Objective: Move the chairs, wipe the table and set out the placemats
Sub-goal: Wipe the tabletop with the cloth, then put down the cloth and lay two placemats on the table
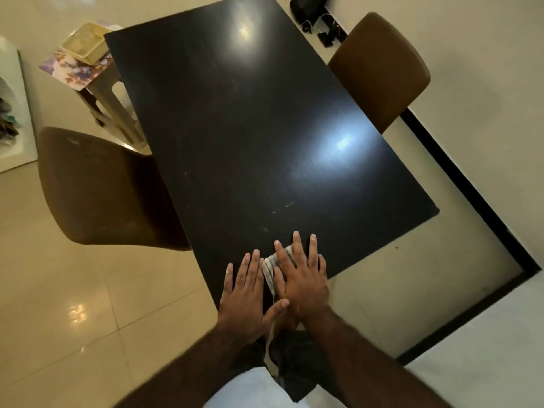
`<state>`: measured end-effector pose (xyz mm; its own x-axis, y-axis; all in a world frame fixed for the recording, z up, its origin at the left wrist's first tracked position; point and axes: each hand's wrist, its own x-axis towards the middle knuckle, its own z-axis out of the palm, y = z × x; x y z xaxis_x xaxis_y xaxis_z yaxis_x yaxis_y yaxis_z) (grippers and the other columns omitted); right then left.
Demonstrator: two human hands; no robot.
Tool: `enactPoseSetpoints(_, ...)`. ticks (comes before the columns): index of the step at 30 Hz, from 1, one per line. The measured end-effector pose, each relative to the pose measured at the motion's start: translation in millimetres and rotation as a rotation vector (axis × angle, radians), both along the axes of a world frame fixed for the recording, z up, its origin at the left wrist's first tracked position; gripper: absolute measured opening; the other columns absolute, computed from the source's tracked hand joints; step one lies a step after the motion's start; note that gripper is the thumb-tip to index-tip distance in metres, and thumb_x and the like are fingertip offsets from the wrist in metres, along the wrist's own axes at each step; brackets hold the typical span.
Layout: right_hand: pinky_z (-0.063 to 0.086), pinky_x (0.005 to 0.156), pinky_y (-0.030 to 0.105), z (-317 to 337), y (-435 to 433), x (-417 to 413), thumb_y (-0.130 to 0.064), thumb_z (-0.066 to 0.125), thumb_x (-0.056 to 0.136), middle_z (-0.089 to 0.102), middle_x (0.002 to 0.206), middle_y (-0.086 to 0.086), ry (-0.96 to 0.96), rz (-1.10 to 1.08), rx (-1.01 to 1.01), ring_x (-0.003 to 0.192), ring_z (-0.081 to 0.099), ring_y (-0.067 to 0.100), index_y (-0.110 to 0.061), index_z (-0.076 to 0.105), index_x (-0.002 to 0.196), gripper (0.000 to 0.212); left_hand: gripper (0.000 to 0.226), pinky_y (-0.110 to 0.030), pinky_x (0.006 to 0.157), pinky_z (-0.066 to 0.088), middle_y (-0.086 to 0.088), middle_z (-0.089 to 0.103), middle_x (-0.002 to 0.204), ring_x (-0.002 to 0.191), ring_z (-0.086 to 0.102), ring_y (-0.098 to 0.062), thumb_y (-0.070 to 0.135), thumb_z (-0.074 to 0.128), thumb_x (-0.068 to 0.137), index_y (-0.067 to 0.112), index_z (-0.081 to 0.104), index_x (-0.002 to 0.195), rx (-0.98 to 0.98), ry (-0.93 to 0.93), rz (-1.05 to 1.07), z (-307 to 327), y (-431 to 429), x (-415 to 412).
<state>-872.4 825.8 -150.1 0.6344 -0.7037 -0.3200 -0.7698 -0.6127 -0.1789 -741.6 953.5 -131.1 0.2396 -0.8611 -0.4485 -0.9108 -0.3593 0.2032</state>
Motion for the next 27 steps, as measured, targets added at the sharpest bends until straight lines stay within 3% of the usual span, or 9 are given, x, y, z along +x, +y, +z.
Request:
enactPoseSetpoints(4,0.016,0.131,0.066,-0.2,-32.7,-18.1,-0.065,0.024,0.111,-0.022,0.183,0.002,-0.018,-0.074,-0.021,0.167,-0.021,0.04,-0.048,-0.002,0.174,0.07,0.11,-0.059,0.132,-0.014,-0.006,-0.03,0.178,0.164,-0.032,-0.025,0.094,-0.003,0.093,0.018,-0.015,0.172,0.033,-0.005,-0.09,6.8,-35.2,-17.0)
enactPoseSetpoints(10,0.025,0.128,0.068,-10.6,-103.9,-61.1,-0.066,0.03,0.11,-0.01,0.185,0.005,-0.039,-0.135,-0.047,0.168,-0.011,0.044,-0.046,0.009,0.175,0.071,0.11,-0.06,0.132,-0.015,-0.007,-0.03,0.178,0.163,-0.033,-0.025,0.092,-0.005,0.094,0.015,-0.015,0.172,0.04,-0.027,-0.141,5.7,-112.3,-66.5)
enactPoseSetpoints(21,0.028,0.127,0.069,-22.8,-269.5,-171.4,-0.067,0.027,0.11,-0.005,0.185,0.007,-0.101,-0.127,-0.091,0.168,-0.006,0.048,-0.045,0.013,0.175,0.07,0.102,-0.061,0.131,-0.017,-0.002,-0.03,0.179,0.162,-0.036,-0.021,0.089,-0.006,0.097,0.022,-0.017,0.173,0.058,-0.032,-0.044,2.5,-280.6,-187.9)
enactPoseSetpoints(24,0.03,0.124,0.069,-19.2,-310.1,-192.1,-0.068,0.025,0.108,0.004,0.185,0.01,-0.091,-0.125,-0.08,0.166,0.007,0.052,-0.044,0.018,0.174,0.071,0.101,-0.061,0.131,-0.017,0.001,-0.027,0.18,0.163,-0.034,-0.021,0.089,-0.006,0.096,0.024,-0.014,0.173,0.056,-0.025,-0.029,6.5,-320.4,-210.7)
enactPoseSetpoints(27,0.038,0.119,0.066,-18.6,-342.7,-209.9,-0.068,0.033,0.106,0.024,0.178,0.016,-0.079,-0.135,-0.073,0.156,0.032,0.051,-0.043,0.028,0.172,0.07,0.102,-0.062,0.131,-0.017,0.002,-0.025,0.18,0.163,-0.034,-0.021,0.09,-0.005,0.096,0.025,-0.012,0.174,0.072,-0.004,-0.026,9.7,-354.2,-229.3)
